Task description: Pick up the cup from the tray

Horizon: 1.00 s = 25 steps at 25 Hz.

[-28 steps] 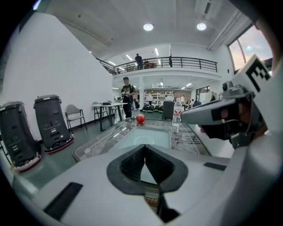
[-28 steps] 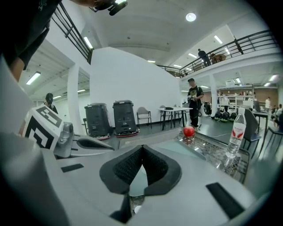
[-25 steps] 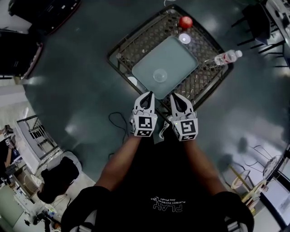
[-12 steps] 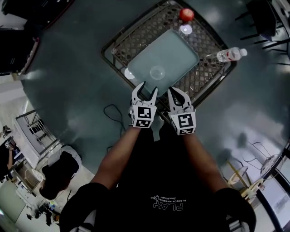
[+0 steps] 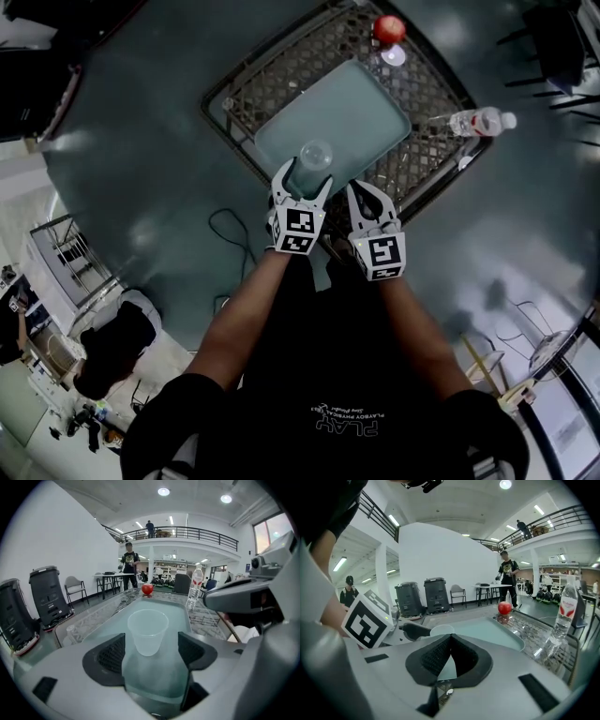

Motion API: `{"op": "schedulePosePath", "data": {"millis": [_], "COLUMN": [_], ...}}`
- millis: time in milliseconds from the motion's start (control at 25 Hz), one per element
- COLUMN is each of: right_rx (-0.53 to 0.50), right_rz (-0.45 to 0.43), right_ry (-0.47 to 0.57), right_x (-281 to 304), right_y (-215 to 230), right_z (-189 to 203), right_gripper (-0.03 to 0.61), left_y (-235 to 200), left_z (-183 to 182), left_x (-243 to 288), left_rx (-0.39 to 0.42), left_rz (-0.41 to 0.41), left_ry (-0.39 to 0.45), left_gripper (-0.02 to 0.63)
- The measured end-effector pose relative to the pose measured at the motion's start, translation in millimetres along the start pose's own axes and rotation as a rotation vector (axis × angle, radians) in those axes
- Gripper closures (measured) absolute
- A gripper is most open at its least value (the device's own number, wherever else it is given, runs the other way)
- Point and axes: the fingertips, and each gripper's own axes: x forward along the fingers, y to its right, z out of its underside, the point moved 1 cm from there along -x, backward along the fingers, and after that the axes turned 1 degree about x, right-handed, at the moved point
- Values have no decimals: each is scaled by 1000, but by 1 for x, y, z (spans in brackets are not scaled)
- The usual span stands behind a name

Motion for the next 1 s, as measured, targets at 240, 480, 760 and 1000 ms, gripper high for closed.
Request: {"op": "schedulePosePath", "data": {"millis": [240, 480, 760, 1000], "right_rx": [10, 20, 19, 22], "right_rz": [-27, -36, -45, -45], "right_ry": [-4, -9, -9, -7], "right_x": [0, 0, 1, 2], "right_y": [4, 10, 11, 12], "right_z": [4, 7, 7, 9], "right_gripper": [572, 571, 572, 571], "left_y": [-4, -9, -12, -9], "left_z": [4, 0, -3, 0], "left_x": [23, 38, 43, 45], "left_rx": [24, 35, 54, 75], "left_rz": [-10, -20, -36, -25], "left_ry": [-48, -59, -54, -60], "left_gripper": [273, 273, 276, 316]}}
